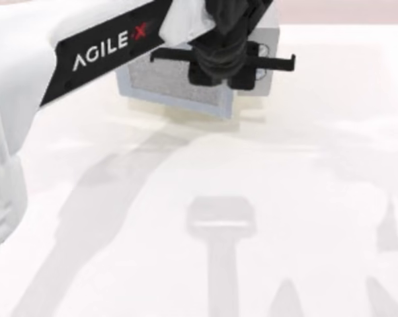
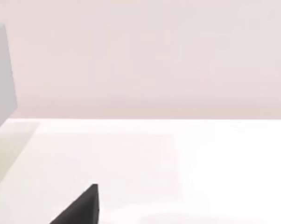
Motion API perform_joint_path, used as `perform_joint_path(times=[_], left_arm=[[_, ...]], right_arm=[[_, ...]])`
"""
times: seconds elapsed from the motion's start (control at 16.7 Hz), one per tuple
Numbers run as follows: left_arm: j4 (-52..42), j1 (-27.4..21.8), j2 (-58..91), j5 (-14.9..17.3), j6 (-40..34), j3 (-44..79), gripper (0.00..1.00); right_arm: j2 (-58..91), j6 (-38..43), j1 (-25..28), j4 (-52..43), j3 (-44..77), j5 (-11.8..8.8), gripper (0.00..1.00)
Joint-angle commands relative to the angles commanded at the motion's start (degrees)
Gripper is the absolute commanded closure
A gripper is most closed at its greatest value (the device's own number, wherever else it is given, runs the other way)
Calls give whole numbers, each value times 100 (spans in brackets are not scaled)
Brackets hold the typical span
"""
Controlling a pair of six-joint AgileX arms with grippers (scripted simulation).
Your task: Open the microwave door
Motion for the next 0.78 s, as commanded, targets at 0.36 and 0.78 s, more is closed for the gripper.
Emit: perform_joint_path(times=[0.36, 0.78], left_arm=[[3, -40, 21, 27, -20, -4, 100], [396, 57, -496, 241, 493, -772, 100]], right_arm=[[0, 0, 0, 0, 0, 0, 0], [0, 0, 0, 0, 0, 0, 0]])
